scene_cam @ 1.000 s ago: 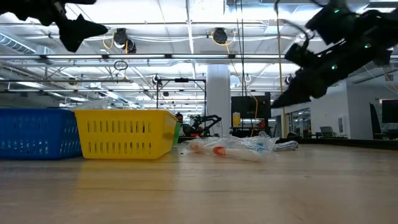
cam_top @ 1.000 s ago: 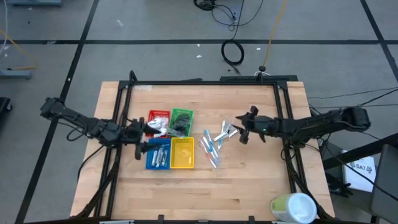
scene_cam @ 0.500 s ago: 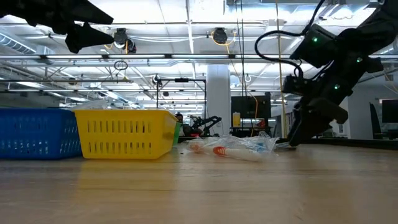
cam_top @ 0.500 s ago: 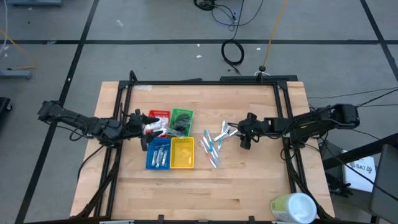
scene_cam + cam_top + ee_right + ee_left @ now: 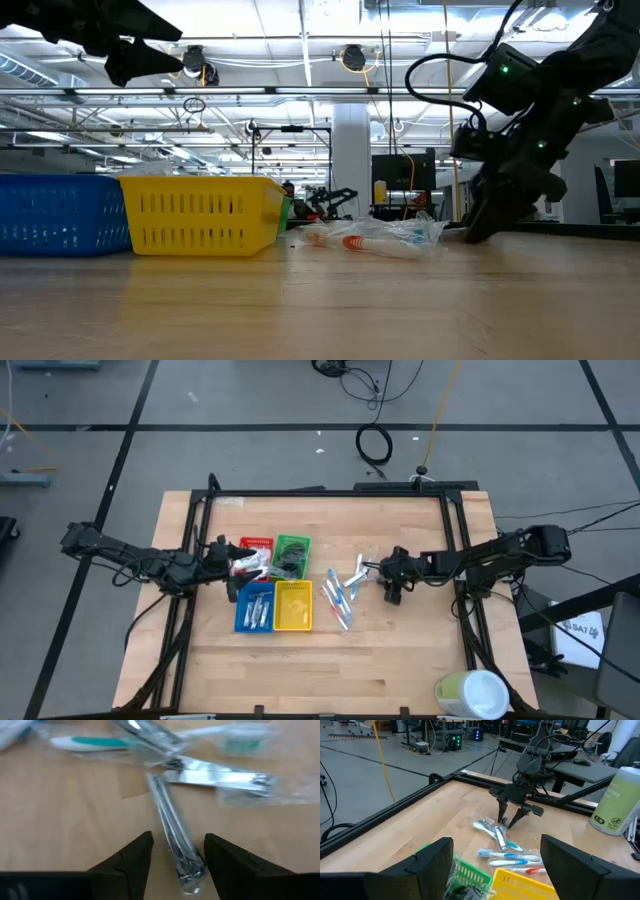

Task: Pick & Place Travel size toiletries
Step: Put the silver nail cutter into the blue bin

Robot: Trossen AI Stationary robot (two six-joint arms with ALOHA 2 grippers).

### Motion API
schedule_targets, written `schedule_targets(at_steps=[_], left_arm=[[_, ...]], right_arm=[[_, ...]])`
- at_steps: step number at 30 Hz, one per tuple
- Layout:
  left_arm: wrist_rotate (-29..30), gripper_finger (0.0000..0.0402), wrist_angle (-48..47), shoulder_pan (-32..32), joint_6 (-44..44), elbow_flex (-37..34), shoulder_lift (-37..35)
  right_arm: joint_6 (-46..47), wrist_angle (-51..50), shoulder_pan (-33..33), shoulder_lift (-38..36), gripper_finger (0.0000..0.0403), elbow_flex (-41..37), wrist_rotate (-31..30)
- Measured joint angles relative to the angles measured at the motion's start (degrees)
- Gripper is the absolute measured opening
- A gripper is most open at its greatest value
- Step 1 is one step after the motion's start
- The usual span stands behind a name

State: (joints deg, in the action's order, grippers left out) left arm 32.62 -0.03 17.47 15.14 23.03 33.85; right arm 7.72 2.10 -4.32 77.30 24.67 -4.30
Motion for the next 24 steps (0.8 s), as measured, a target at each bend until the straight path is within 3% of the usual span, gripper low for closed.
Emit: schedule_targets(at_steps=[12,24], left_arm=[[-0.1,0.0294,-0.3,0.0,0.2,0.0,0.0],[-0.1,0.0294,-0.2,0.0,0.3,0.0,0.0]], right_arm=[[-2.1,-0.8,1.1,0.0,0.0049,-0.1,1.8],[-7.3,8.5,1.1,-3.6,0.0044,-0.5,2.0]])
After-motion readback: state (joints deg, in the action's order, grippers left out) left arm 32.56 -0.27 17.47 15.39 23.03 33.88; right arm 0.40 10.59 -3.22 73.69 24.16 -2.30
